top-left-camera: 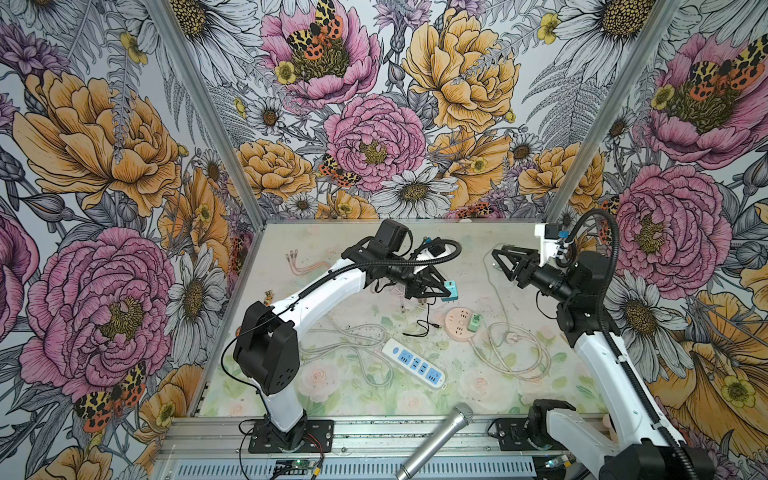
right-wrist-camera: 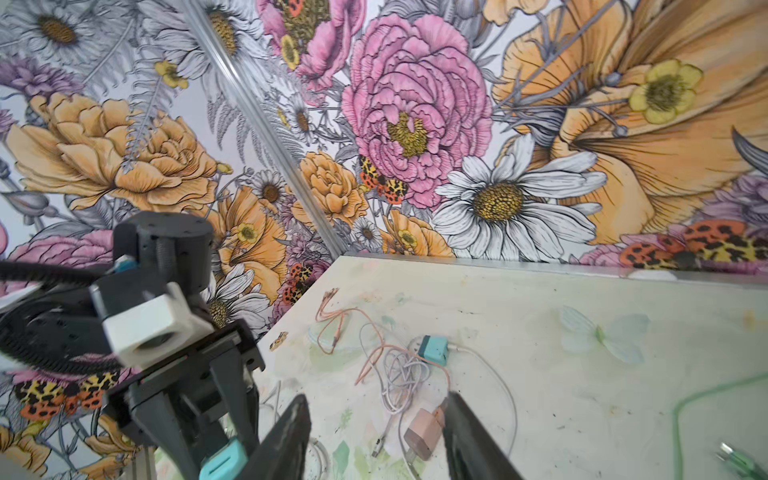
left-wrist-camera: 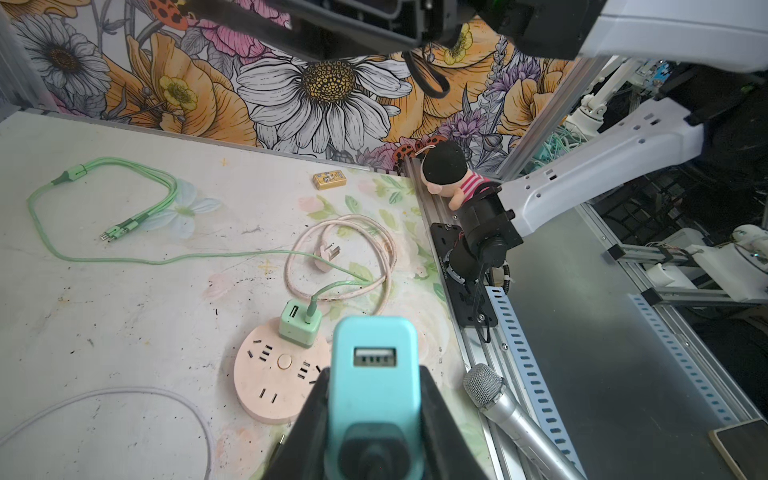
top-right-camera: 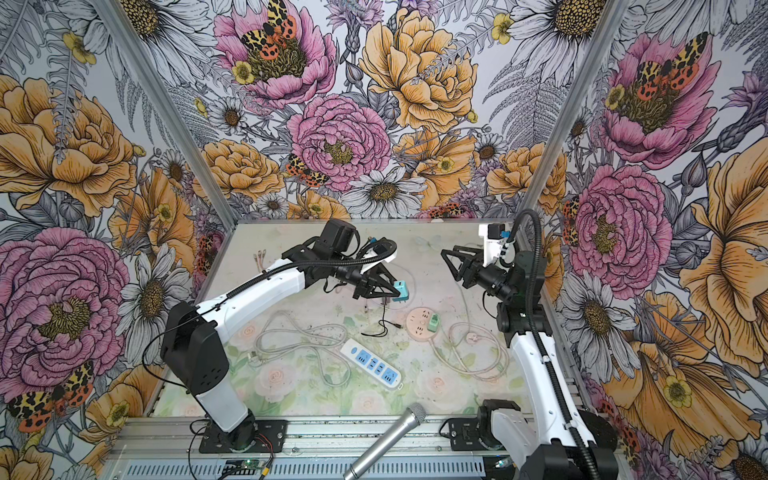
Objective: Insert the plug
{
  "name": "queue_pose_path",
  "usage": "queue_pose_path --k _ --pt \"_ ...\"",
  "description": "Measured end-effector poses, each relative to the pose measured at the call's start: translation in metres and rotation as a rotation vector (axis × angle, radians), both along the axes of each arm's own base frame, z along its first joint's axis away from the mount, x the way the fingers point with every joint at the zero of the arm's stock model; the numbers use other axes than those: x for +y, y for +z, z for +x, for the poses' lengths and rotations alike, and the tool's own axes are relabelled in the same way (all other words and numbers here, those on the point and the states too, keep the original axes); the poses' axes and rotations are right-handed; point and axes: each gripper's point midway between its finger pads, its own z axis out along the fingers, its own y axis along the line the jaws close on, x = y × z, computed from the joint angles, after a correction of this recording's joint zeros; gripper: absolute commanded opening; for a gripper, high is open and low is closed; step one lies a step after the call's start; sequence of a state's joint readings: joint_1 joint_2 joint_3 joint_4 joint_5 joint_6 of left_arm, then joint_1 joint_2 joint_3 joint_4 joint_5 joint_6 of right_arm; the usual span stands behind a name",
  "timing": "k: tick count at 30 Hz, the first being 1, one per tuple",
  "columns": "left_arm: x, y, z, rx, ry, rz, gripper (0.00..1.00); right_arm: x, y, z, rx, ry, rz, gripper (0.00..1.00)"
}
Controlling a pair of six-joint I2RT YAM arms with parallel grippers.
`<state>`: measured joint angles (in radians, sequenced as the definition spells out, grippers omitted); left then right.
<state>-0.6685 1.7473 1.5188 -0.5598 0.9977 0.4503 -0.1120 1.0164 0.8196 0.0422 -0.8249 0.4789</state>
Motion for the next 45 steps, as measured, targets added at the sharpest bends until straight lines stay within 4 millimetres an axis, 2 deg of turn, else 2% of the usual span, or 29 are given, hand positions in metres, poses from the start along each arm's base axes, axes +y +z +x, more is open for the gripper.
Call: queue_pose_path --k 3,7,10,12,22,31,45 --pt "-0.016 -0.028 0.004 -0.009 -0.005 0.040 0.00 -0.023 -0.025 0.017 0.137 -0.084 0.060 0.50" --pt "-0.032 -0.086 0.013 -0.007 0.011 0.125 0.00 -0.046 -0.049 0.026 0.255 -0.177 0.112 0.50" --pt "-0.036 -0.121 0.018 0.008 0.019 0.175 0.00 -0.048 -0.058 0.025 0.288 -0.197 0.117 0.50" --pt "-0.036 -0.132 0.021 -0.005 0.020 0.190 0.00 -0.049 -0.065 0.024 0.310 -0.206 0.116 0.50" --pt "-0.043 -0.133 0.033 -0.146 -0.002 0.145 0.00 -0.054 -0.089 0.019 0.363 -0.244 0.095 0.49" --pt "-0.043 -0.173 0.033 -0.153 -0.065 0.162 0.00 -0.055 -0.083 0.014 0.328 -0.257 0.067 0.48" --pt "-0.049 -0.169 0.020 -0.209 -0.149 0.111 0.00 -0.055 -0.088 0.012 0.328 -0.258 0.045 0.47"
